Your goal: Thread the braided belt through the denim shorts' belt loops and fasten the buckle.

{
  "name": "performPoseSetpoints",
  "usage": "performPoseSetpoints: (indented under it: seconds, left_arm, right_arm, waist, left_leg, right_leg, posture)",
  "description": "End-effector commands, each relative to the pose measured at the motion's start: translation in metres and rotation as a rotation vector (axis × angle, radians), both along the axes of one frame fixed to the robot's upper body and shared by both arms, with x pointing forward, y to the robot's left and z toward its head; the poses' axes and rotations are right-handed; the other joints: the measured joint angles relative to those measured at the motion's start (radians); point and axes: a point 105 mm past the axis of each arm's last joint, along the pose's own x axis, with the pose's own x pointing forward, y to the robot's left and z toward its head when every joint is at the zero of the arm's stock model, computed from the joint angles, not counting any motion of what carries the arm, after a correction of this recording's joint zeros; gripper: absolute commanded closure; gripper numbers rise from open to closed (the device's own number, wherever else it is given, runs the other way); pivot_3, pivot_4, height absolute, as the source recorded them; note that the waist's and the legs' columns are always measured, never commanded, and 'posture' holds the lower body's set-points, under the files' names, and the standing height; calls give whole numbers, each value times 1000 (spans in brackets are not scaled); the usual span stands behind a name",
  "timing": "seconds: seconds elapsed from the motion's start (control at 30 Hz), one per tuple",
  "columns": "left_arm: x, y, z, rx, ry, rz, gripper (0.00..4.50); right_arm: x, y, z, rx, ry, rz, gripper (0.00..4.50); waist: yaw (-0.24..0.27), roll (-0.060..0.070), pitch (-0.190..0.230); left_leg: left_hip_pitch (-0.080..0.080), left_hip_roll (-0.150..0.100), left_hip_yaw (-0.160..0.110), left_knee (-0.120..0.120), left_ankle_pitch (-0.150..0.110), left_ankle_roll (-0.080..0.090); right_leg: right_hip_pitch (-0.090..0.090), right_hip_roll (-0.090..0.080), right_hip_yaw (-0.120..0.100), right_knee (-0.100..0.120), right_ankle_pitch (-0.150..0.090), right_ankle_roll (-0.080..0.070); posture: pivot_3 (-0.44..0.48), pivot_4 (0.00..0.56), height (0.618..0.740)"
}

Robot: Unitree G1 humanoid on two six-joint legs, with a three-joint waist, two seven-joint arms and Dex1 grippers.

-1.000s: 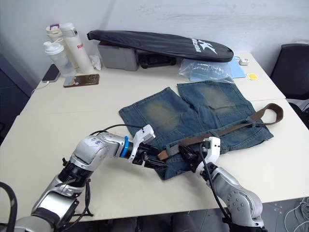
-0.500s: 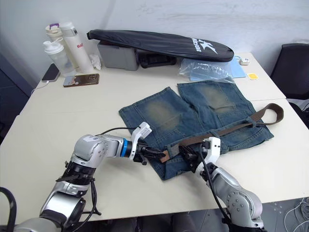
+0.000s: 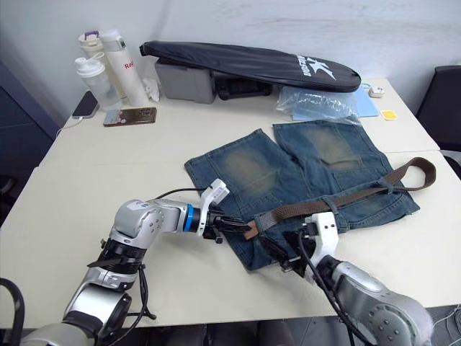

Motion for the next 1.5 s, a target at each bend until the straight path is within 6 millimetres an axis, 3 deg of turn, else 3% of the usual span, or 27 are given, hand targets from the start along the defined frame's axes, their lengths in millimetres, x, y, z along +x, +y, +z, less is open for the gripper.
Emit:
performPoseSetpoints:
  seconds: [0.03,0.13,0.23,0.33,0.4,0.5,0.7,0.97,1.13,1.2,1.3,1.5]
  left_arm:
    - [1,-1,11,-30,-38,-23,4500]
    - [0,-2,11,-31,-41,-32,4500]
    - [-3,-1,13,-29,-48,-62,4500]
    - [-3,0,16,-33,-64,-67,4500]
    - [-2,1,17,-35,-73,-66,4500]
    - [-6,7,16,-30,-60,-66,4500]
    - [-12,36,27,-2,-49,-81,4500]
    - [-20,115,26,111,-12,-54,4500]
    - [-20,166,16,222,4,10,4500]
    - [-16,189,13,258,8,68,4500]
    - [-13,221,4,323,20,144,4500]
    - [-13,256,1,342,52,230,4500]
  right_arm:
    - [0,-11,16,-152,-85,6,19]
    - [2,-23,12,-313,-55,28,19]
    - [12,-35,6,-366,-19,-33,761]
    - [23,-51,-11,-440,30,-125,2182]
    - [27,-54,-16,-438,42,-153,3050]
    - [27,-58,-39,-444,139,-185,4448]
    - [24,-61,-56,-429,223,-220,4448]
    - [24,-58,-61,-418,257,-216,4448]
    - [26,-55,-59,-411,256,-199,4448]
    - [28,-54,-57,-411,252,-193,4448]
    - [30,-50,-55,-405,247,-177,4448]
    - [32,-44,-53,-404,247,-152,4448]
  waist:
    - [0,-2,1]
    - [0,1,3]
    - [-1,0,4]
    - [0,0,4]
    - [1,0,4]
    - [0,-1,4]
    - [-6,-5,1]
    - [-10,-9,-5]
    - [-15,-11,-7]
    - [-15,-11,-7]
    - [-23,-11,-7]
    - [-32,-12,-8]
  left_leg:
    - [0,0,0,0,0,0]
    - [-1,0,0,0,0,0]
    - [-1,2,0,1,0,1]
    - [-1,1,0,1,0,0]
    - [-1,1,0,1,0,0]
    - [-1,1,0,3,0,0]
    - [2,2,0,2,0,0]
    - [5,2,0,-4,-1,0]
    - [4,0,0,-8,-1,2]
    - [3,0,0,-8,-1,3]
    - [2,0,0,-9,-1,4]
    - [3,0,3,-16,0,6]
  right_leg:
    - [0,0,0,-1,0,0]
    - [0,0,1,-1,0,0]
    - [0,3,0,-1,0,0]
    - [-1,2,1,0,0,0]
    - [-1,2,1,-1,0,0]
    - [0,1,1,-1,0,0]
    - [2,1,1,0,0,0]
    - [2,-4,-1,-1,-1,-4]
    - [1,-12,-9,-5,-6,-15]
    - [0,-14,-9,-6,-12,-30]
    - [0,-15,-10,-8,-12,-32]
    - [-2,-17,-13,-8,-12,-32]
  posture:
    - [0,150,740]
    - [0,150,740]
    - [0,150,740]
    - [0,150,740]
    - [0,150,740]
    - [0,150,740]
    - [0,150,740]
    - [0,150,740]
    - [0,150,740]
    - [0,150,740]
    - [0,150,740]
    - [0,150,740]
